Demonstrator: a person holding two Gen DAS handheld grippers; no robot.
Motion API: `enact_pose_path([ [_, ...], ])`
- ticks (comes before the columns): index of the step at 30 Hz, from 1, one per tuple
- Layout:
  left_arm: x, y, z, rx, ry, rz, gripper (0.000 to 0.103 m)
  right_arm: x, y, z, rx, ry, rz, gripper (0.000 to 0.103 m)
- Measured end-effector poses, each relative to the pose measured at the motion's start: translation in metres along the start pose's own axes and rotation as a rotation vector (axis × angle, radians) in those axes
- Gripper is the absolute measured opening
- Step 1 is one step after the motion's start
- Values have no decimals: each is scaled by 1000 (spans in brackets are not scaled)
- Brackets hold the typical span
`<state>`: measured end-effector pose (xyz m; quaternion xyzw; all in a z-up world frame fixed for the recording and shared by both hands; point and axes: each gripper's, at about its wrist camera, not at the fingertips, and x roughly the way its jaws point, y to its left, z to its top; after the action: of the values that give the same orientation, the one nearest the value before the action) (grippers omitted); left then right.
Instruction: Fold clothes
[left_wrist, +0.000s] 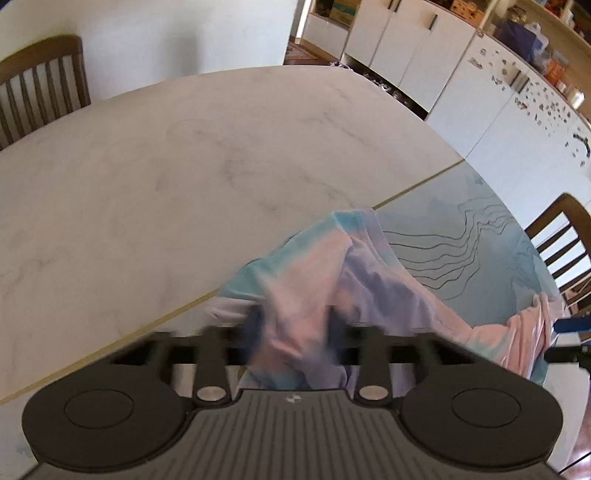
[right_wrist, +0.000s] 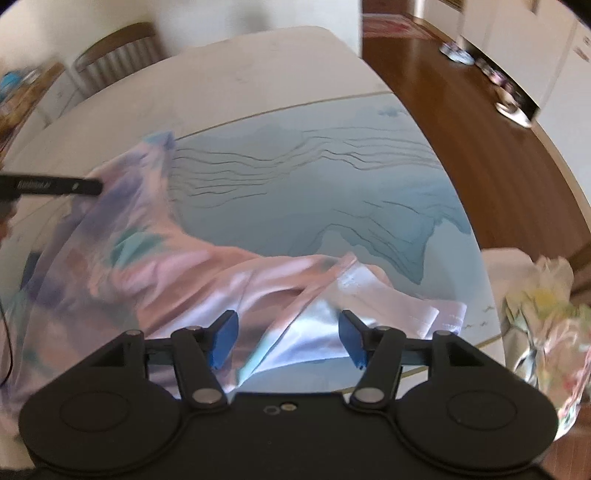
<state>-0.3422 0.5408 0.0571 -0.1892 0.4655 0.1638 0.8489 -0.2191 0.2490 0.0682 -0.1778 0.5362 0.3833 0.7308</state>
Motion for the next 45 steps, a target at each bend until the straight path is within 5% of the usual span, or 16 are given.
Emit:
enact_pose_path([
  [2,-3,1,-4,8,-35,30,6,4,-1,0,17,5,-13,103],
  [5,-8,3,-9,16,-86,76,5,7,3,2,-2,8,-49,103],
  [10,-32,56,-19,-84,-145,202,4,17,11,-4,-166,-20,-230,103],
  [17,-73,135,-56,-238,-146,373,4,14,4,-2,-145,-5,-158,103],
  [31,-105,153,-97,-303,-149,326,4,38,36,90,-37,-85,-19,103],
  [38,-119,163,-95,-362,-184,322,4,47,34,88,-13,-80,0,103],
  [40,-120,164,-97,-372,-185,307,4,37,28,81,-5,-99,12,43],
  [42,-119,163,-99,-374,-184,283,4,23,20,72,17,-114,23,31],
  [45,-114,154,-102,-366,-178,216,4,4,0,54,69,-114,21,32],
])
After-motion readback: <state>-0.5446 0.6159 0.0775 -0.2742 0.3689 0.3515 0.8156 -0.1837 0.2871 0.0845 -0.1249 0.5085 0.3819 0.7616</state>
